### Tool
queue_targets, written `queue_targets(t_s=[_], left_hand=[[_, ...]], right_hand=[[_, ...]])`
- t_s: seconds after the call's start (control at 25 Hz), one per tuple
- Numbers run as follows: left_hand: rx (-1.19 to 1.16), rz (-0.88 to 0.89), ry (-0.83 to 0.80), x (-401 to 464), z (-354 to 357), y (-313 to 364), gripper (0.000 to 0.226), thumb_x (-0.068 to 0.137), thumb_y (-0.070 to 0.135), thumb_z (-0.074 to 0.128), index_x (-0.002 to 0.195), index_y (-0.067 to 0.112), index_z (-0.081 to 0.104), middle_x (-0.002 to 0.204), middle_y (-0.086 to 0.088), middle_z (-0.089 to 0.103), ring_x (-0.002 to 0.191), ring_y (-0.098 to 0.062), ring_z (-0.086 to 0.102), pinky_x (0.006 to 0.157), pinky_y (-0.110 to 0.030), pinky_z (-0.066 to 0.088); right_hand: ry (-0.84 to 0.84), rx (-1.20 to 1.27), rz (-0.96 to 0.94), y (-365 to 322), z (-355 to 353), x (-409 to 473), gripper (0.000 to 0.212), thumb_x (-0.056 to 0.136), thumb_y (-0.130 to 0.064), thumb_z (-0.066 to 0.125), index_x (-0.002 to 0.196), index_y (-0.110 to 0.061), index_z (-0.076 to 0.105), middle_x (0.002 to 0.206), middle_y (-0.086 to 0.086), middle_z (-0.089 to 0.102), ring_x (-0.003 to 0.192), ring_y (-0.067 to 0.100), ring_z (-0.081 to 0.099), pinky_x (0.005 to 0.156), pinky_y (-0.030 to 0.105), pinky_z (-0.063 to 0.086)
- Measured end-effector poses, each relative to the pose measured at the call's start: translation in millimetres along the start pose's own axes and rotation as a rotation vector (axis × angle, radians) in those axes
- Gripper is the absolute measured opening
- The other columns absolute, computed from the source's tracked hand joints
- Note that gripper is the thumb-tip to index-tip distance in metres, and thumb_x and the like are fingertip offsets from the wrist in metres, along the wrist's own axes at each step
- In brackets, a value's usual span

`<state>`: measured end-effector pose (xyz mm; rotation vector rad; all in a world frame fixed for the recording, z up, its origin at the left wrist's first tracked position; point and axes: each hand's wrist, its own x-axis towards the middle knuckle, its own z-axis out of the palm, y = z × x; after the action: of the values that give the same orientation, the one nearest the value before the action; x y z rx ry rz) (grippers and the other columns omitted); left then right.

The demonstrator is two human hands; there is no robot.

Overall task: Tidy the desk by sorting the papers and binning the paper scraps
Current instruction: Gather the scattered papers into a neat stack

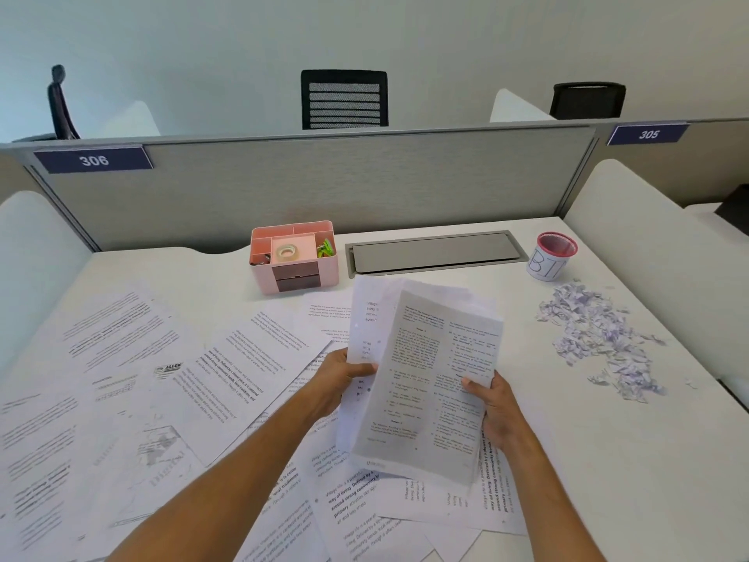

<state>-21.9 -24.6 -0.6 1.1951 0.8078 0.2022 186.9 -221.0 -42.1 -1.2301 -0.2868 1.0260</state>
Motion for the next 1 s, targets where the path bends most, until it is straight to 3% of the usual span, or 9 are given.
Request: queue_targets(t_s=[0.12,0.4,0.56,0.64,0.72,0.84,0.92,1.0], left_hand=[[-0.003,0.023,-0.009,-2,2,6,0.039,0.078,0.009,0.077,0.115,0.000,0.065,0.110,-0.016,0.072,0.100,-0.042,0.068,0.091,-0.061,0.052],[-0.099,0.069,-0.040,-13,5,14,0.051,0.076,0.026,0.075,0.120,0.002,0.064,0.117,-0.018,0.069,0.107,-0.039,0.066,0.095,-0.063,0.047],[-0.100,0.103,-0.077,-16,10,21,0.087,0.059,0.062,0.078,0.121,0.002,0.064,0.119,-0.020,0.067,0.110,-0.040,0.064,0.095,-0.060,0.049],[-0.090,0.148,-0.097,-15,13,25,0.108,0.046,0.071,0.080,0.123,-0.002,0.061,0.123,-0.025,0.063,0.112,-0.044,0.061,0.096,-0.061,0.048],[-0.096,0.177,-0.111,-12,14,29,0.113,0.041,0.073,0.081,0.124,-0.001,0.060,0.124,-0.026,0.062,0.113,-0.044,0.060,0.096,-0.061,0.048],[-0.128,0.198,-0.153,-10,15,34,0.094,0.046,0.065,0.085,0.119,0.009,0.066,0.121,-0.018,0.066,0.111,-0.036,0.064,0.091,-0.051,0.054],[-0.119,0.215,-0.130,-9,15,34,0.064,0.057,0.041,0.090,0.110,0.012,0.070,0.117,-0.014,0.070,0.109,-0.036,0.065,0.088,-0.047,0.056],[-0.093,0.220,-0.076,-7,15,32,0.048,0.063,0.016,0.084,0.108,0.008,0.070,0.114,-0.014,0.071,0.109,-0.040,0.063,0.091,-0.050,0.054]], right_hand=[[0.006,0.001,-0.016,-6,5,2,0.052,0.070,-0.011,0.079,0.119,-0.008,0.064,0.116,0.016,0.070,0.102,0.036,0.068,0.074,0.046,0.058],[0.065,0.006,-0.112,-26,11,0,0.039,0.068,-0.007,0.079,0.106,-0.004,0.072,0.106,0.019,0.073,0.092,0.038,0.071,0.068,0.044,0.059],[0.057,0.011,-0.207,-35,24,-2,0.034,0.068,-0.004,0.077,0.101,-0.009,0.073,0.107,0.015,0.073,0.092,0.034,0.072,0.068,0.040,0.059],[0.045,0.014,-0.231,-40,31,-2,0.033,0.067,-0.004,0.078,0.099,-0.012,0.073,0.107,0.013,0.074,0.092,0.032,0.072,0.068,0.040,0.059],[0.038,-0.003,-0.250,-45,35,-2,0.032,0.066,-0.007,0.079,0.096,-0.015,0.074,0.105,0.011,0.074,0.091,0.030,0.072,0.068,0.040,0.059],[0.027,-0.105,-0.282,-52,40,-3,0.031,0.064,-0.013,0.081,0.093,-0.022,0.075,0.103,0.006,0.075,0.091,0.027,0.072,0.068,0.036,0.059],[0.005,-0.161,-0.288,-53,40,-2,0.031,0.065,-0.014,0.082,0.093,-0.024,0.075,0.102,0.005,0.075,0.091,0.025,0.073,0.068,0.034,0.059],[-0.003,-0.212,-0.287,-52,41,-2,0.032,0.066,-0.012,0.084,0.094,-0.024,0.075,0.102,0.004,0.076,0.090,0.024,0.073,0.067,0.033,0.059]])
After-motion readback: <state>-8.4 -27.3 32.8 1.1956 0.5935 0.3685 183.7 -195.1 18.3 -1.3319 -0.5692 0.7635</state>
